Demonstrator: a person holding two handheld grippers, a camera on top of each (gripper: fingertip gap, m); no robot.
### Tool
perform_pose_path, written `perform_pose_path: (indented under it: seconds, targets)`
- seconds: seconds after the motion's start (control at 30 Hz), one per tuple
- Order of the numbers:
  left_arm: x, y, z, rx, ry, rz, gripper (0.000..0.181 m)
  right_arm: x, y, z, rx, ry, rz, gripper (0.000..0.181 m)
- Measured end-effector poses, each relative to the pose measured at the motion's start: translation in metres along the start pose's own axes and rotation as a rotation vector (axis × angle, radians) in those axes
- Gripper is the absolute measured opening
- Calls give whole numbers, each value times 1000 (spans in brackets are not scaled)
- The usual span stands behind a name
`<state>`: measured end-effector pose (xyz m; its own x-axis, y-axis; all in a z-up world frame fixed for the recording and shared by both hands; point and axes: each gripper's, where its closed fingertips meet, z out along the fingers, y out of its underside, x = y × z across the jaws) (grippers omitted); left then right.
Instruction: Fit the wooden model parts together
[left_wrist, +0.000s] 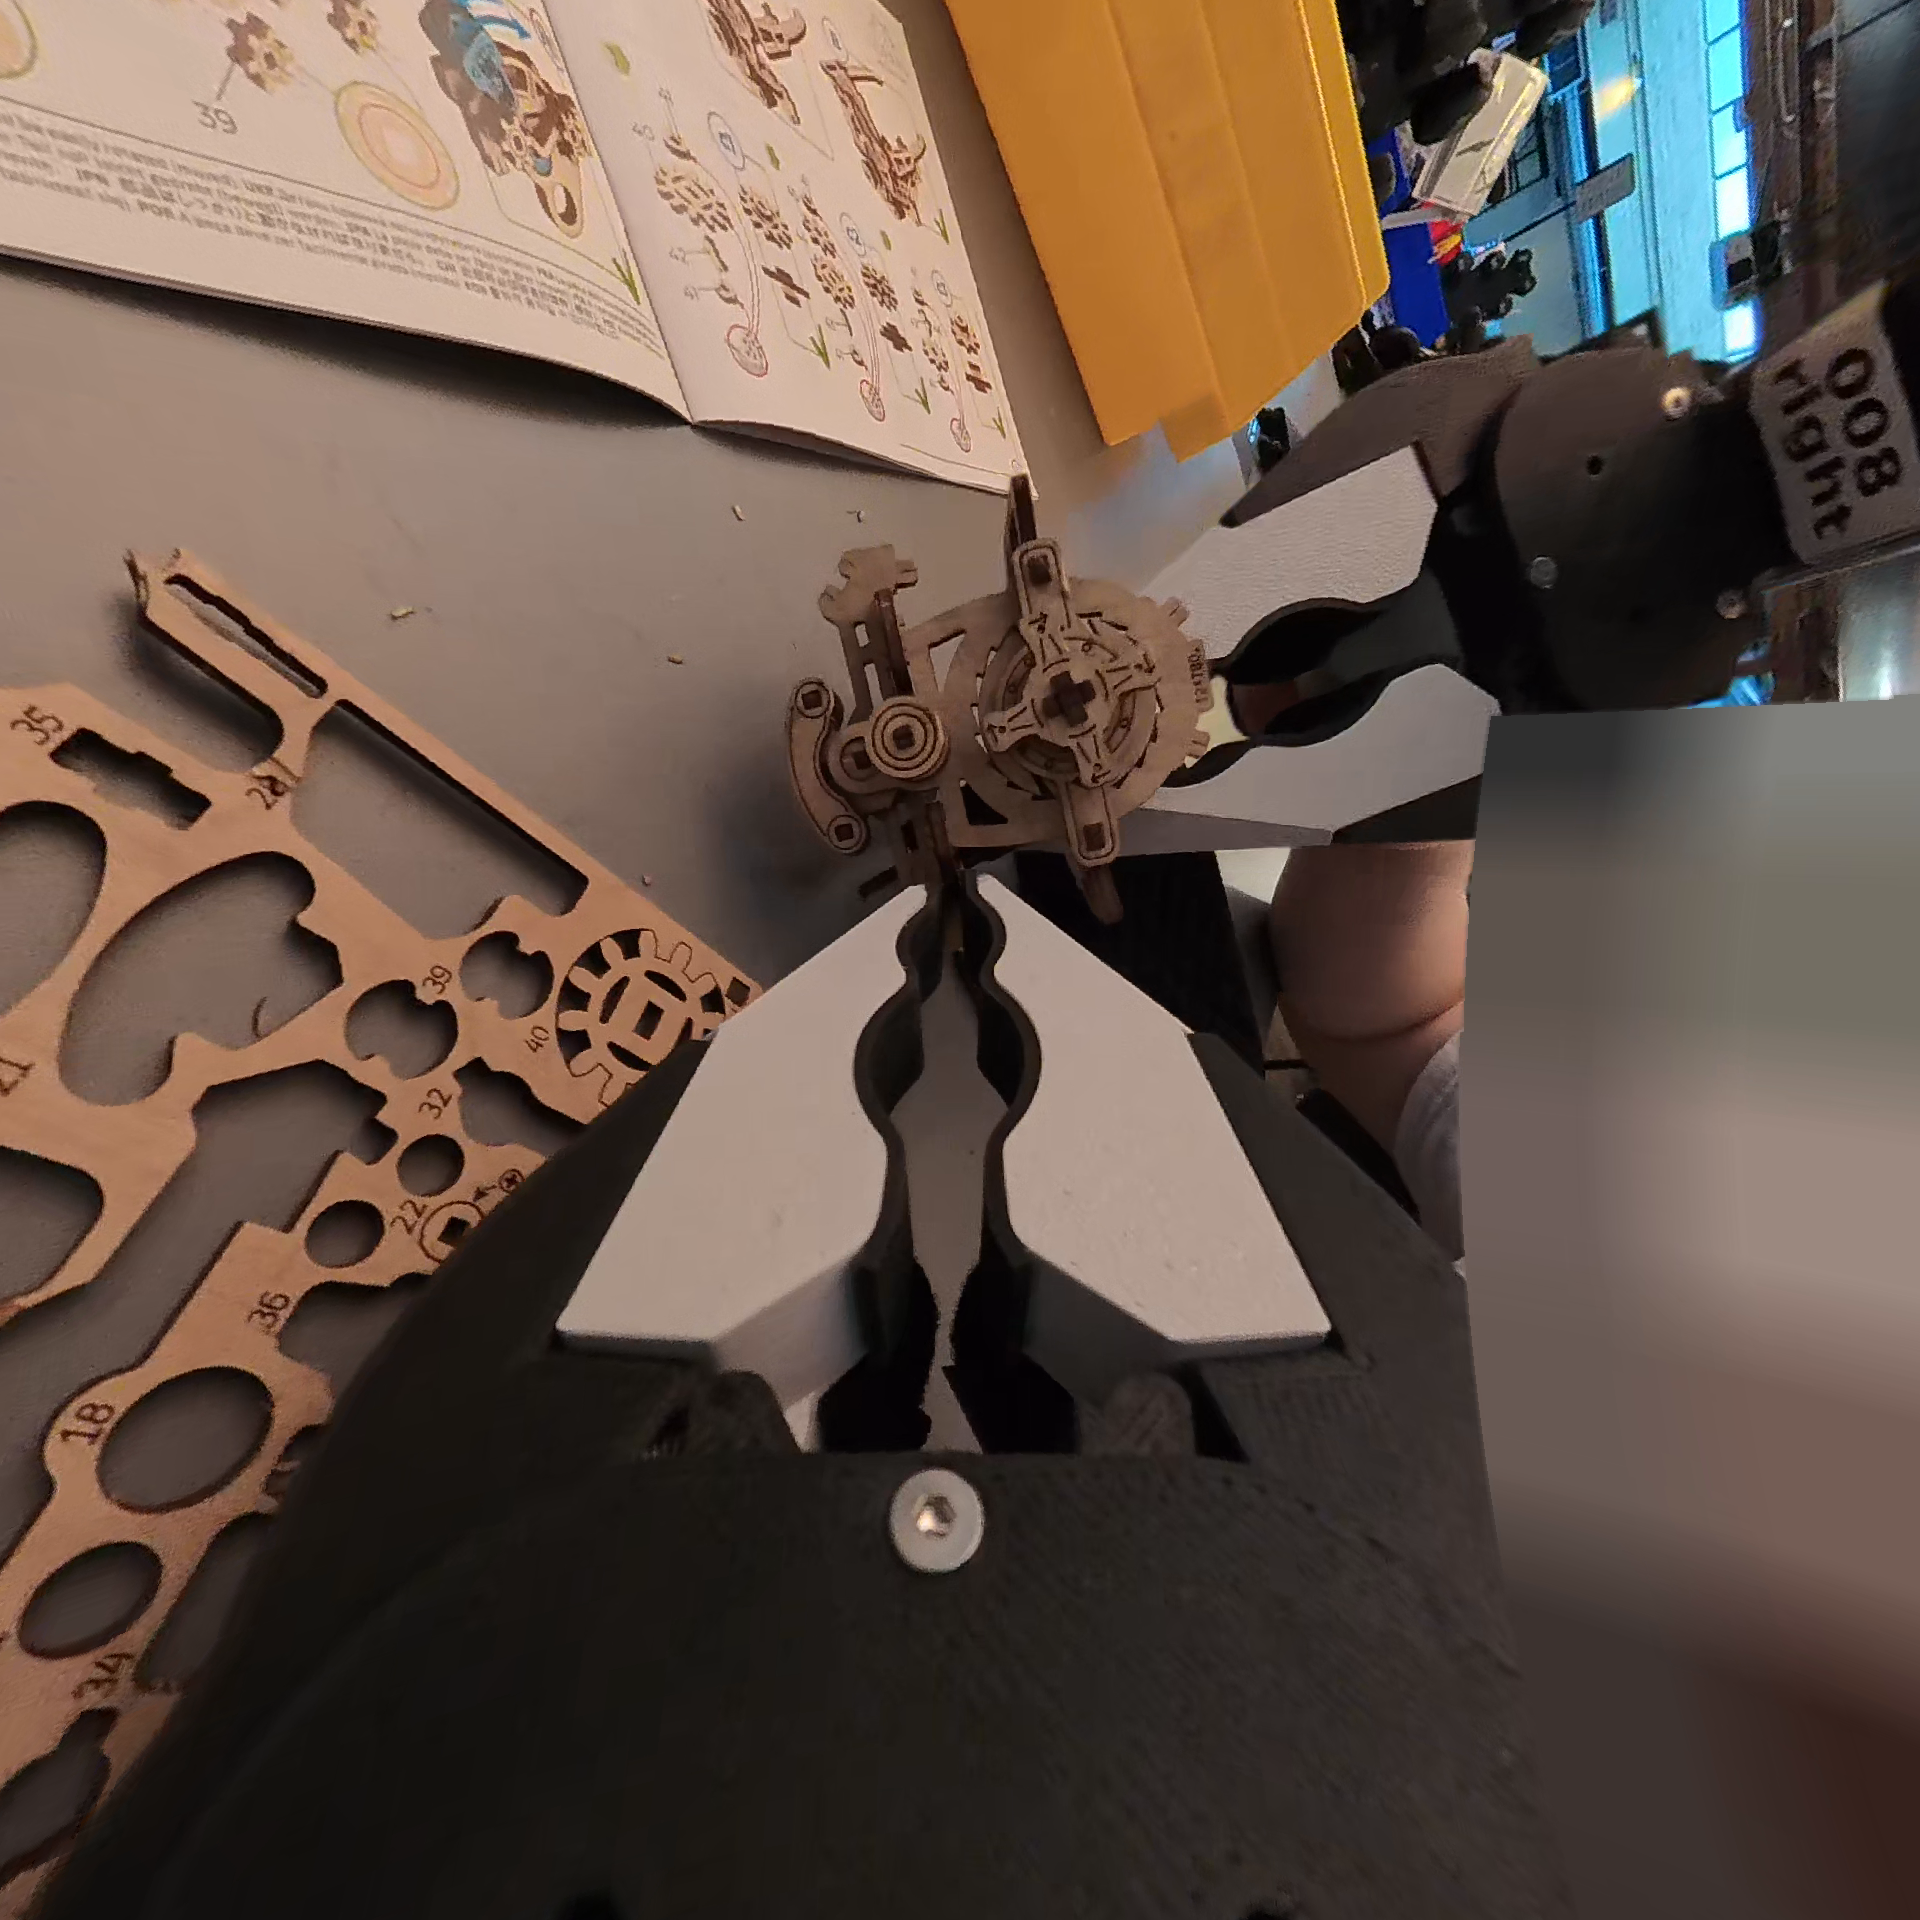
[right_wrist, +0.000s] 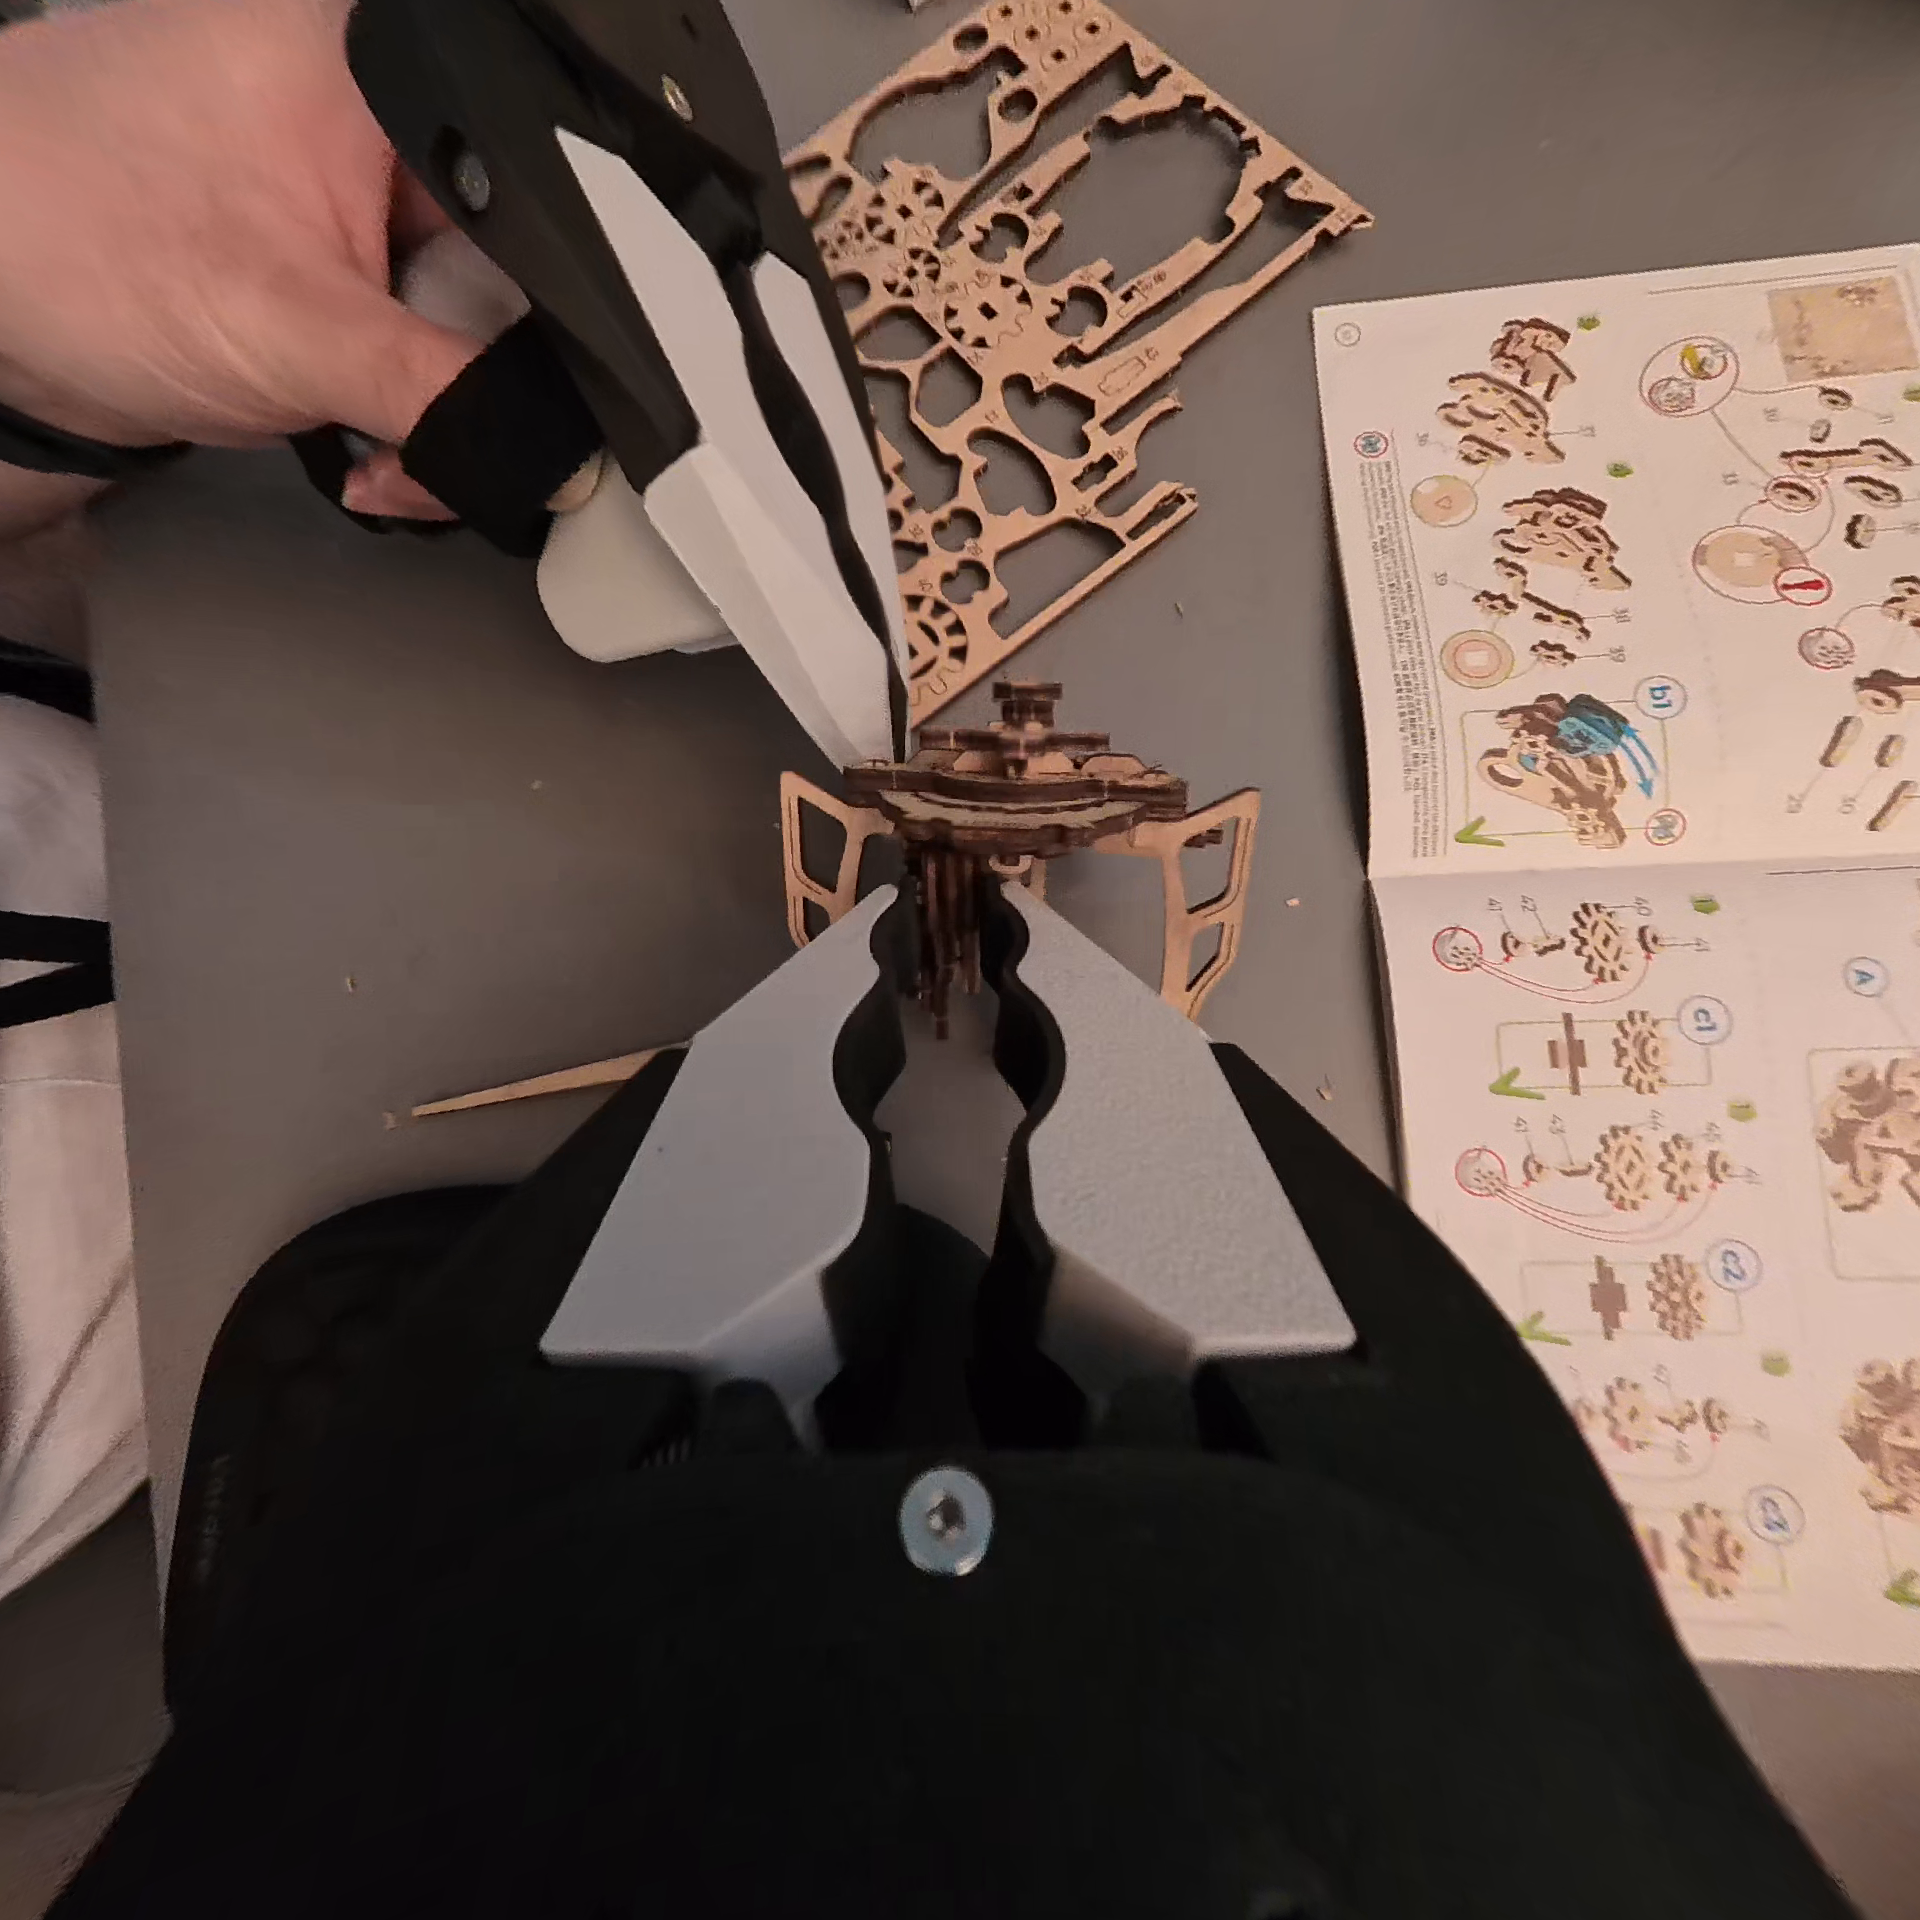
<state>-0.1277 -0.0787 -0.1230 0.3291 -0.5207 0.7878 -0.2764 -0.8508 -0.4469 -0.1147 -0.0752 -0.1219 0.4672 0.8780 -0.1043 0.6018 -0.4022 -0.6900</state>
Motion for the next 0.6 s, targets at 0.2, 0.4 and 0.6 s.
perform_pose_path:
  seconds: [0.2, 0.4, 0.6]
  targets:
    - [3, -2, -2, 0, 20, 6, 0, 0, -3, -3, -100, 24, -4, 10]
    - [3, -4, -3, -4, 15, 28, 1, 1, -2, -3, -185, 39, -24, 11]
    - [-2, -3, -3, -15, -49, 106, 1, 4, -2, 2, -180, 51, -45, 10]
